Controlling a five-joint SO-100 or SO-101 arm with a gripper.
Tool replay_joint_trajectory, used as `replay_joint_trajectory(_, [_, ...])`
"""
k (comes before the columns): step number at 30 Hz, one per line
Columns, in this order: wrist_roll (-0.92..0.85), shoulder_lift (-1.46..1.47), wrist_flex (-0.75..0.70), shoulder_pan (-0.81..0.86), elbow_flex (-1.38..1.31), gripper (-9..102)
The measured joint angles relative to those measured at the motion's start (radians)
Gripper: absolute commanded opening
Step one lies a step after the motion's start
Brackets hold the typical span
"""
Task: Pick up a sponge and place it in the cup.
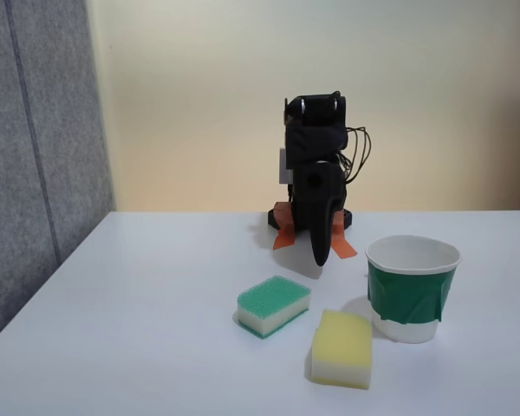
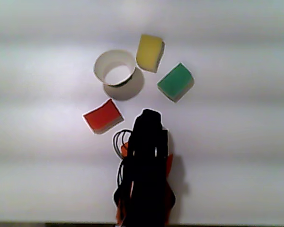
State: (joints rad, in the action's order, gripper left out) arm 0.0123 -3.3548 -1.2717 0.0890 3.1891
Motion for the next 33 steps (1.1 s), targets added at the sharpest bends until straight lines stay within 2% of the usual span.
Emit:
replay_joint_trajectory(18, [-0.012,0.0,0.0,0.018,0.0,0])
replay_joint_trajectory(23, [0.009,0.0,-0.026,-0.021,-0.026,0])
replay_joint_trajectory(27, [0.029,0.066,-0.029,-0.06,-0.103,0])
replay_joint_trajectory(30, [0.077,0.144,-0.086,-0.095,-0.163,0])
replay_joint_trajectory(33, [0.048,0.262,-0.097,-0.13,-0.256,0])
